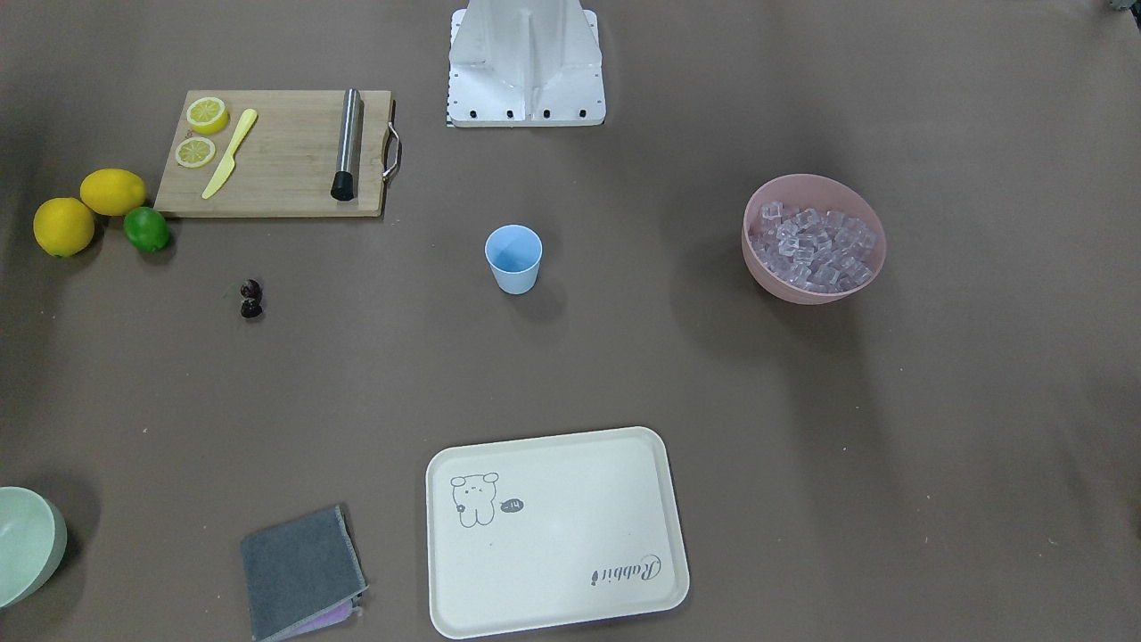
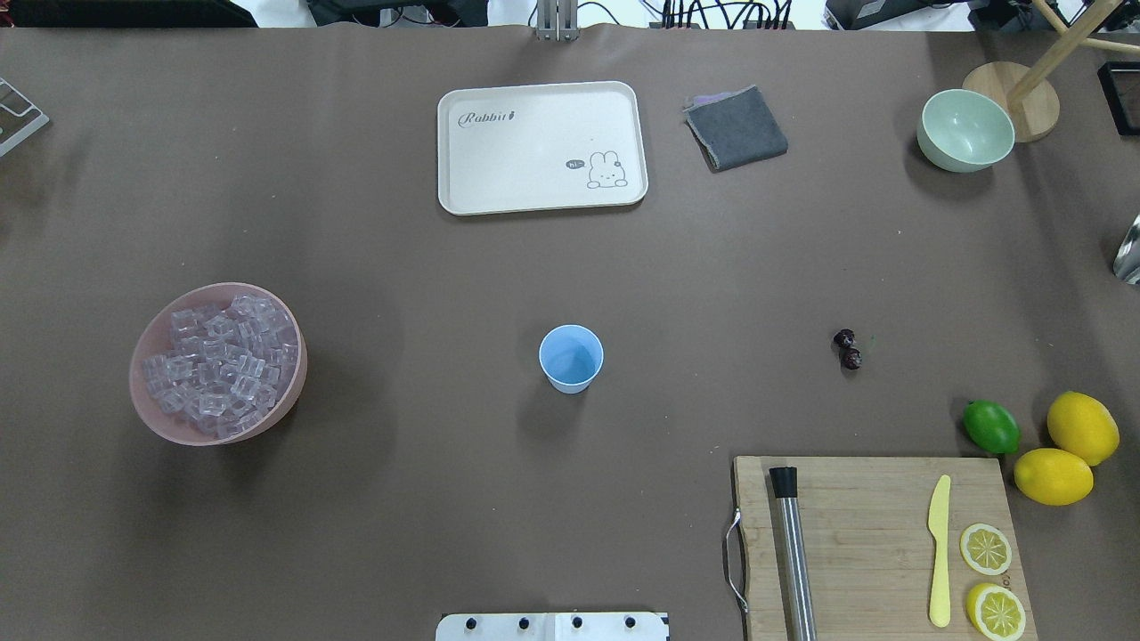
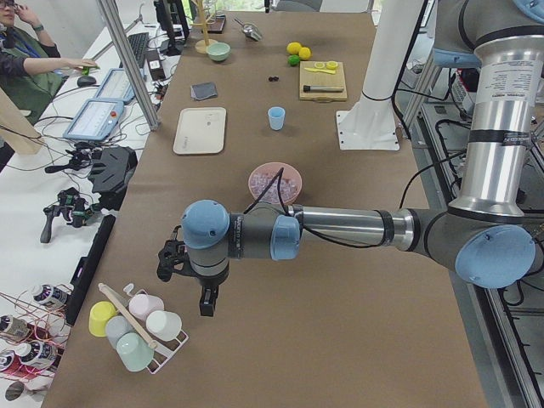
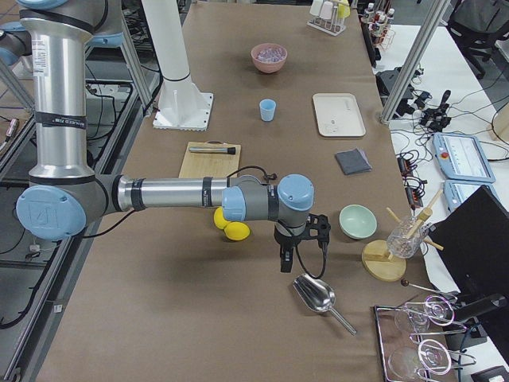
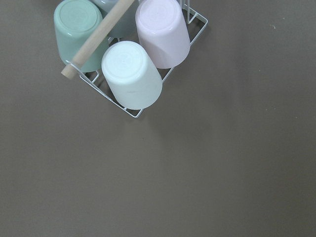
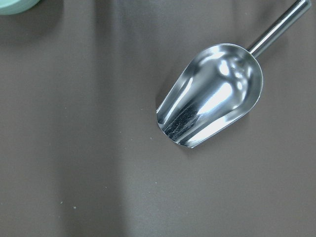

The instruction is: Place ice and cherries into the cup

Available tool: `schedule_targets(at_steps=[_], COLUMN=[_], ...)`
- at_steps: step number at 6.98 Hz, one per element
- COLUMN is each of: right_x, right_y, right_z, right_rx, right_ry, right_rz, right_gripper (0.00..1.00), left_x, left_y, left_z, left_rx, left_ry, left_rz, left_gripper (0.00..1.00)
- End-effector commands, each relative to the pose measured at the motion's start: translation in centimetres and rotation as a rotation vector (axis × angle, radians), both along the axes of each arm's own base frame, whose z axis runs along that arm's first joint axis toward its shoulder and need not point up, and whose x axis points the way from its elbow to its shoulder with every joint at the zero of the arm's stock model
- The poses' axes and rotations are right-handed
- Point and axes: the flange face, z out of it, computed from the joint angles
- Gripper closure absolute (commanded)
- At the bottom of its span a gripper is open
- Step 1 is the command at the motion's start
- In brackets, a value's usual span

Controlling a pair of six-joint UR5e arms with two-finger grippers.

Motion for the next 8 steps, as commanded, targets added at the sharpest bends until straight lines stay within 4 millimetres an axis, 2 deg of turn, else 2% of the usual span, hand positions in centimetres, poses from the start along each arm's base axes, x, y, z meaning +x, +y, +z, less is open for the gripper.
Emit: schedule_targets(at_steps=[1, 5, 6, 7, 8], right_x=[-0.1, -0.3, -0.5, -1.1, -2.8], right_y=[-0.1, -0.1, 0.0, -0.1, -0.2], right_z=[-0.1, -0.1, 0.0, -0.1, -0.2], right_rx=[0.001, 0.001, 0.001, 0.004, 0.01], right_ry=[-0.001, -0.002, -0.002, -0.002, 0.0], right_rz=[-0.001, -0.006, -0.009, -0.021, -0.058], right_gripper=[0.0, 0.0, 0.0, 0.0, 0.0], left_x=[0.1, 0.2, 0.7, 2.6, 5.8], left_y=[0.2, 0.6, 0.8, 0.1, -0.8], left_z=[-0.3, 2.3, 2.5, 1.9, -0.1], left_rx=[-0.003, -0.045, -0.056, -0.046, -0.006], left_ry=[0.002, 0.014, 0.015, 0.013, 0.001], left_rz=[-0.005, -0.001, 0.007, 0.045, 0.108], left_gripper=[0.01, 0.01, 0.01, 0.01, 0.01])
